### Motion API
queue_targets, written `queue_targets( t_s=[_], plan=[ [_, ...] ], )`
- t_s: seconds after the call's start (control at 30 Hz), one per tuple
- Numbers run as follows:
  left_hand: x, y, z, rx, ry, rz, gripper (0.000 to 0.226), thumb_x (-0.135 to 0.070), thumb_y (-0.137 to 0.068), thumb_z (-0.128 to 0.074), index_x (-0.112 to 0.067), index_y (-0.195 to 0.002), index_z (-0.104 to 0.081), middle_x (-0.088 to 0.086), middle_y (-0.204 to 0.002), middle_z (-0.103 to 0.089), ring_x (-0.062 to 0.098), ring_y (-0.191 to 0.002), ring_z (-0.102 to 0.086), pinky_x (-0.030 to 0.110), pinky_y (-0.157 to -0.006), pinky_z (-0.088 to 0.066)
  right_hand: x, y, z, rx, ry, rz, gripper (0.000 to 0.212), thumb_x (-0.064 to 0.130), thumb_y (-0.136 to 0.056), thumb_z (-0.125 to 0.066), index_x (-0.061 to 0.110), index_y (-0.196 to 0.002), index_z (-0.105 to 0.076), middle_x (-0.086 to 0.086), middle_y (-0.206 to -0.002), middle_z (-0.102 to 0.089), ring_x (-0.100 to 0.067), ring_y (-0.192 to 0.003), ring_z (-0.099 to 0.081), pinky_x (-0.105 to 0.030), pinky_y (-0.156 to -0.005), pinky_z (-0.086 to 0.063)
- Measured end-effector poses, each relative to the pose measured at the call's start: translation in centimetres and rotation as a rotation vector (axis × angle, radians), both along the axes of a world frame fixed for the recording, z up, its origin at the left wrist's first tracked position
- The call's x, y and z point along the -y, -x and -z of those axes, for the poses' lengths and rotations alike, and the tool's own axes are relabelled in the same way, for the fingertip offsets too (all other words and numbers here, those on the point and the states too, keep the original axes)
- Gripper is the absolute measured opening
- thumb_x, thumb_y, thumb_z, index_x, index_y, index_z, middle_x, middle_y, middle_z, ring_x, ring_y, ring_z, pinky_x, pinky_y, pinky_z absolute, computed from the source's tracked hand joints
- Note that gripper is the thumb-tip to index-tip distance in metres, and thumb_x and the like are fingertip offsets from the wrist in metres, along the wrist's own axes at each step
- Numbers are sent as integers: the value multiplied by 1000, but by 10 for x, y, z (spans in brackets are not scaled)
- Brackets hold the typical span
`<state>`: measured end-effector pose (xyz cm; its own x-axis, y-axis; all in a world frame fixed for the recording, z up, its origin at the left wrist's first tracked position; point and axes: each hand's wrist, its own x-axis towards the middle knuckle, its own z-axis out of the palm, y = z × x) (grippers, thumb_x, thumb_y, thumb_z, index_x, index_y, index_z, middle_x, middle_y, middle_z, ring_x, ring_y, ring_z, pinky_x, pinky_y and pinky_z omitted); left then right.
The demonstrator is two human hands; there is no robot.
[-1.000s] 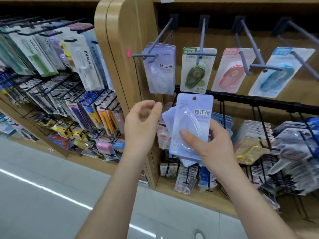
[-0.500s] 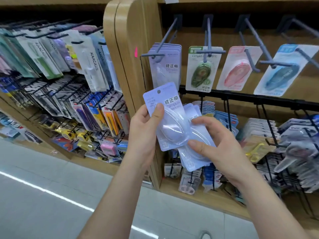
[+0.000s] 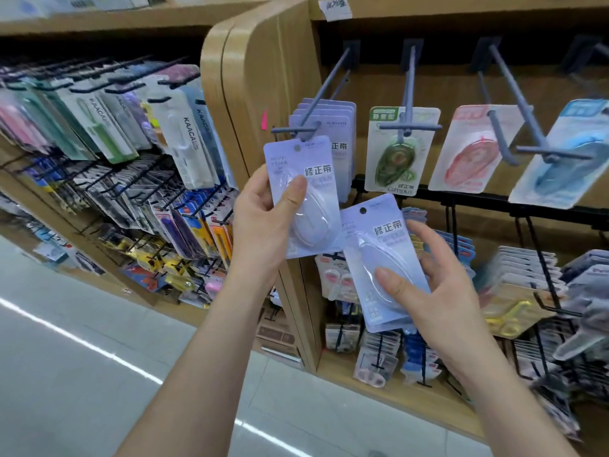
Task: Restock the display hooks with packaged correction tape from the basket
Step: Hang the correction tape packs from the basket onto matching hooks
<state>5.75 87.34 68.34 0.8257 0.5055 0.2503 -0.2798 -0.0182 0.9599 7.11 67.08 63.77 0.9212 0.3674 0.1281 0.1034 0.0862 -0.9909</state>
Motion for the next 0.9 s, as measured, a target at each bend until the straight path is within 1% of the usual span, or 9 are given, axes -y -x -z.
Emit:
queue_targets(
  t_s=[0.1, 0.27, 0.37, 0.43, 0.53, 0.63, 0.77, 0.83, 0.9],
  plan=[
    [1, 6, 4, -8, -19, 3, 28, -11, -96, -57, -11, -123, -60, 1, -113, -74, 20, -102, -71, 33, -79, -59, 3, -8, 2, -20, -8, -27, 51, 34, -69, -75, 53, -112, -56, 21, -109, -72, -5, -99, -70, -23, -75, -59],
    [10, 13, 0, 27, -13, -21, 39, -19, -88, -61, -10, -126, -59, 6, -112, -74, 24, -103, -71, 37, -80, -59, 9, -25, 4, -30, 40, -33, 37, 40, -71, -71, 35, -107, -66, 13, -104, -74, -11, -95, -71, -26, -74, -58],
    [13, 8, -7, 50, -9, -55, 43, -18, -89, -61, -7, -130, -57, 7, -116, -72, 25, -106, -70, 39, -84, -58, 4, -28, 7, -72, 21, -81, 34, 42, -73, -70, 28, -104, -66, 5, -102, -75, -17, -93, -72, -38, -78, -57],
    [15, 4, -8, 43, 1, -83, 42, -12, -94, -61, -2, -134, -55, 9, -119, -71, 25, -108, -69, 39, -86, -58, -3, -25, 9, -227, -97, -120, 31, 36, -77, -67, 22, -104, -67, -1, -97, -76, -19, -86, -73, -38, -73, -59],
    [14, -1, -7, 32, 6, -124, 38, -7, -94, -62, -3, -132, -58, 6, -117, -72, 22, -106, -70, 37, -87, -58, -11, -19, 12, -464, -254, -166, 21, 29, -86, -60, 19, -103, -69, 0, -89, -77, -14, -75, -72, -29, -61, -58],
    [13, -7, -8, 24, -18, -127, 38, -8, -94, -65, -8, -131, -59, -2, -106, -76, 16, -99, -72, 32, -82, -58, -14, -19, 12, -544, -341, -164, 27, 30, -89, -59, 23, -114, -67, -2, -101, -76, -17, -85, -73, -34, -66, -59],
    [13, -18, -7, 5, -141, -289, 43, -22, -88, -75, -21, -124, -51, -6, -76, -72, 9, -69, -68, 25, -63, -53, -20, -17, 7, -430, -374, -85, 44, 33, -86, -59, 35, -130, -56, 4, -118, -72, -16, -102, -71, -35, -78, -60],
    [9, -24, 0, 10, -329, -360, 34, -33, -87, -74, -24, -115, -55, -6, -82, -66, 13, -75, -64, 33, -65, -52, -23, -13, 5, -333, -338, -3, 49, 32, -83, -62, 34, -131, -53, 7, -119, -71, -15, -104, -70, -34, -81, -59],
    [0, -28, 7, 4, -499, -364, 29, -39, -89, -69, -26, -114, -62, -8, -90, -63, 20, -85, -64, 34, -71, -50, -26, -9, 3, -252, -276, 74, 44, 37, -79, -67, 32, -122, -58, 7, -113, -72, -17, -101, -71, -38, -82, -56]
  ],
)
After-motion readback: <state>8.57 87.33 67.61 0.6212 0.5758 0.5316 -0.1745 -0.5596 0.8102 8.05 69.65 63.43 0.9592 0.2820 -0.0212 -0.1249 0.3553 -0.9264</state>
